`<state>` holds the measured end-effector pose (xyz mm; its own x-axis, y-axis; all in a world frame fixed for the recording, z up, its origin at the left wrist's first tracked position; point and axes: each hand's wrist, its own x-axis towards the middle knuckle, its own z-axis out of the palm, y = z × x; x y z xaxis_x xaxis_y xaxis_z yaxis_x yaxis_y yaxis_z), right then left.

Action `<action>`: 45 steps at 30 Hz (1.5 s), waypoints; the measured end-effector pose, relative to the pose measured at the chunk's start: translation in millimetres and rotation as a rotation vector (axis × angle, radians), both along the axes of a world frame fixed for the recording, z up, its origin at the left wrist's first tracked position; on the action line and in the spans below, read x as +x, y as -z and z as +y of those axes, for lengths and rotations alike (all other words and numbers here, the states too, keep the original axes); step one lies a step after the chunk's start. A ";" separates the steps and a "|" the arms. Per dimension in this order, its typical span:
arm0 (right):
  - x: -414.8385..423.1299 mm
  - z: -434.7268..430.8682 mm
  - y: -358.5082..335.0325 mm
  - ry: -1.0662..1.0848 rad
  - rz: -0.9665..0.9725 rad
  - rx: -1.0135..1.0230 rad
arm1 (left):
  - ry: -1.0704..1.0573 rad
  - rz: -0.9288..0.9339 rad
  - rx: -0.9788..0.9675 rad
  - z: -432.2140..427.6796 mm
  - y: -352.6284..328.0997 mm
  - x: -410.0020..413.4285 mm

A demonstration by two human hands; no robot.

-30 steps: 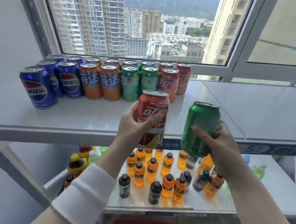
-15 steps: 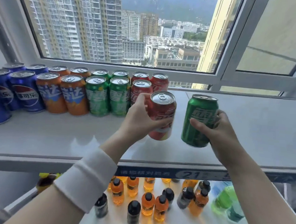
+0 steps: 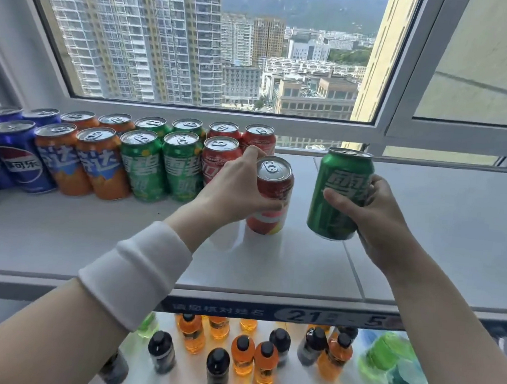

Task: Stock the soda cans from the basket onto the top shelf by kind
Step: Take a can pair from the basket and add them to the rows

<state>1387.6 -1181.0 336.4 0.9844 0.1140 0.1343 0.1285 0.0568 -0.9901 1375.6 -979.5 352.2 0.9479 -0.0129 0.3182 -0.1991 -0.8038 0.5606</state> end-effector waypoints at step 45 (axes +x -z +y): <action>20.1 18.3 12.1 -0.025 0.008 -0.010 | 0.174 0.174 0.593 19.3 -53.9 75.4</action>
